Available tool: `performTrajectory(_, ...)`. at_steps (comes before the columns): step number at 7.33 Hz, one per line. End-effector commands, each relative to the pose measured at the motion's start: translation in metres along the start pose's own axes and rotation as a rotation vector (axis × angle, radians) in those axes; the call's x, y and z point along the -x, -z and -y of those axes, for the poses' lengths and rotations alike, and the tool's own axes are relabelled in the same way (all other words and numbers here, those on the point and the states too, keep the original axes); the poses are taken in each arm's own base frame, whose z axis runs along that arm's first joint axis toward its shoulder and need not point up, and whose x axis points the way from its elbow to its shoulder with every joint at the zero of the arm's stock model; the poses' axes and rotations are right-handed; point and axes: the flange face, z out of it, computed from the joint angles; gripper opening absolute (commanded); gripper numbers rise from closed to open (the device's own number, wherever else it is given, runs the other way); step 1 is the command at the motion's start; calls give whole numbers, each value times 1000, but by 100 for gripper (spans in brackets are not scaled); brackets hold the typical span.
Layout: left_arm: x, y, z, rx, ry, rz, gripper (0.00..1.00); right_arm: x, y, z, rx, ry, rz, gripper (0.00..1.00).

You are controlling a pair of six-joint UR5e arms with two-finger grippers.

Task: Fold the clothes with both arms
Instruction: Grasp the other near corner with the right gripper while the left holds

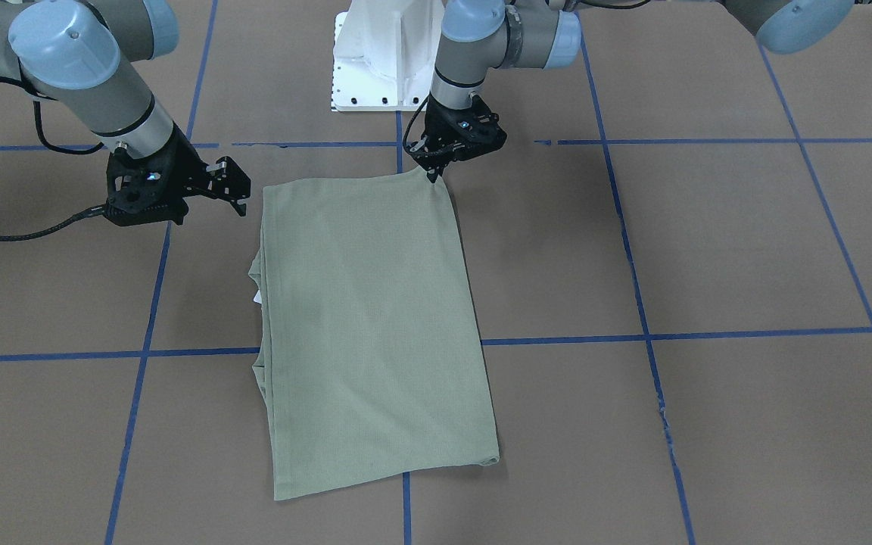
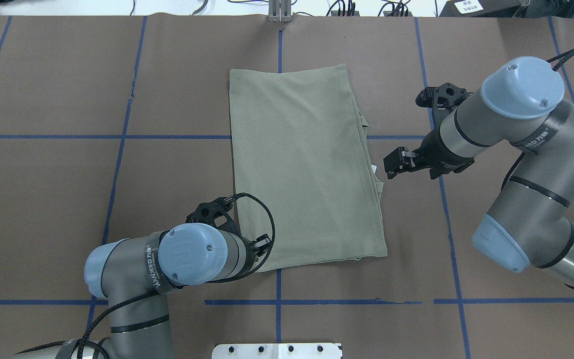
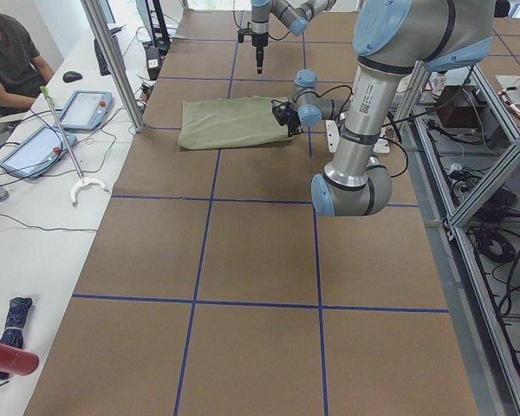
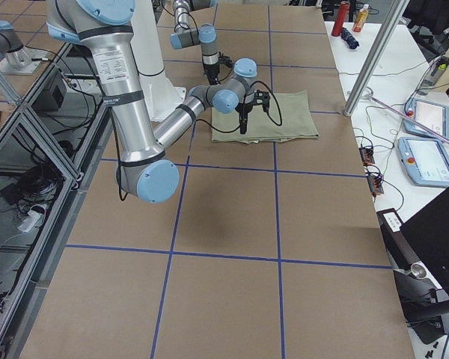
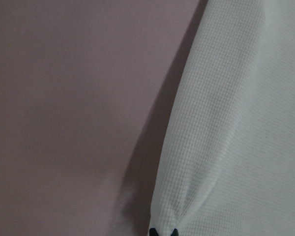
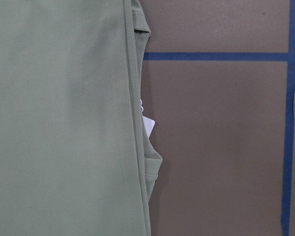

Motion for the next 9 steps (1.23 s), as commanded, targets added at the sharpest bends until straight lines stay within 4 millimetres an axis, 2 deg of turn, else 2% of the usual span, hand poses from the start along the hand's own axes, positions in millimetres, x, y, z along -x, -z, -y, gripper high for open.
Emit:
performTrajectory(1,-7,33,-10,51,-7,-34,0,31,-16,-31,44,-175,17,100)
performTrajectory(2,-8,44,-12,56,-7,-31,0,55,-33,-60,45,-295,50,100)
performTrajectory(3,-7,42,-13,57,-7,-24,0,76,-65,-99,-16,-374,28,100)
performTrajectory(4,-6,38,-12,55,-10,-17,0,90,-84,-124,-24,-377,10,100)
performTrajectory(5,-5,37,-11,53,-13,-16,0,93,-101,-141,-14,-359,-15,100)
performTrajectory(6,-5,36,-10,52,-13,-15,0,94,-118,-150,-27,-345,-43,100)
performTrajectory(9,-7,36,-12,54,-14,-19,0,82,-126,-147,-41,-398,-69,100)
